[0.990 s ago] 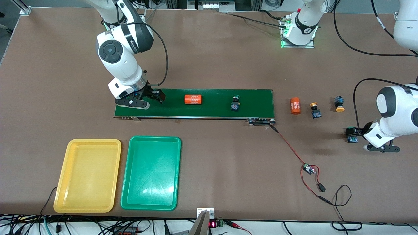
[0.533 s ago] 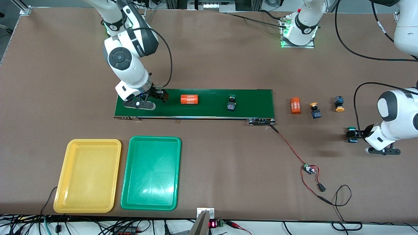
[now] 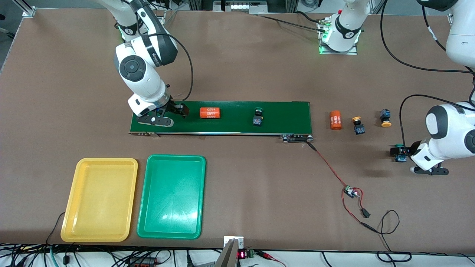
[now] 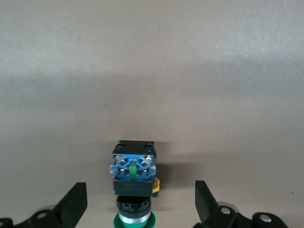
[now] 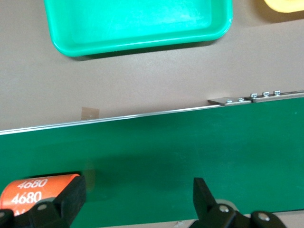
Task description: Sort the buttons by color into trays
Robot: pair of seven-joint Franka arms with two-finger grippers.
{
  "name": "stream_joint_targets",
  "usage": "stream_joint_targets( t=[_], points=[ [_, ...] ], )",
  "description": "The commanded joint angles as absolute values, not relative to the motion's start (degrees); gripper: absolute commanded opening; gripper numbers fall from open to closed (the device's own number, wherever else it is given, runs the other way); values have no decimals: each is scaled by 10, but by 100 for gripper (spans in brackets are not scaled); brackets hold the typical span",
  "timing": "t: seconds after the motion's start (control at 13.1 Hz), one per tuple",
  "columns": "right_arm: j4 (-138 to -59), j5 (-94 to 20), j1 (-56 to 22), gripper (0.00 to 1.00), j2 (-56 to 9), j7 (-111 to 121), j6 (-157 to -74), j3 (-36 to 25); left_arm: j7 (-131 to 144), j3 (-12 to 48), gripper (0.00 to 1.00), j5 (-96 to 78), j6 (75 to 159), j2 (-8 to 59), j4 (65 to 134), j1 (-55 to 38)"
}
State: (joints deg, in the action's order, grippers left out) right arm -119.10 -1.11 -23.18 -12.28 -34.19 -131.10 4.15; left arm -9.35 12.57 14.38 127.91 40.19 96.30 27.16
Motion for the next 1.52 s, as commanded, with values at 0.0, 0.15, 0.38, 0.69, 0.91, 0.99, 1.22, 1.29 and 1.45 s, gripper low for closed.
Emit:
stream_joint_targets(
  t=[0.0, 0.15, 0.38, 0.69, 0.91, 0.99, 1.22, 1.29, 1.45],
  points=[
    [-1207, -2, -219, 100, -100, -340, -1310, 48, -104, 134, 100, 149, 1273, 410, 957, 278],
    [-1265, -2, -201, 100, -64, -338, -1367, 64, -105, 134, 100, 149, 1274, 414, 955, 279],
    [-1315, -2, -179, 100, -36, -338, -1399, 97, -105, 134, 96, 149, 1273, 416, 955, 280],
    [-1391, -2, -155, 100, 34, -298, -1388, 120, -124, 134, 35, 149, 1273, 416, 955, 280],
    [-1392, -3, -142, 100, 23, -331, -1410, 183, -124, 134, 6, 149, 1271, 415, 954, 280],
    [-1390, -3, -138, 100, 8, -359, -1440, 198, -125, 134, 2, 149, 1269, 412, 956, 280],
    [-1371, 0, -146, 100, -36, -363, -1459, 202, -126, 154, 0, 149, 1224, 387, 959, 279],
    [-1361, 3, -147, 100, -48, -364, -1458, 202, -124, 167, 0, 149, 1200, 374, 959, 279],
    [-1335, 4, -148, 100, -72, -367, -1457, 202, -119, 183, 0, 146, 1170, 353, 960, 277]
  ],
)
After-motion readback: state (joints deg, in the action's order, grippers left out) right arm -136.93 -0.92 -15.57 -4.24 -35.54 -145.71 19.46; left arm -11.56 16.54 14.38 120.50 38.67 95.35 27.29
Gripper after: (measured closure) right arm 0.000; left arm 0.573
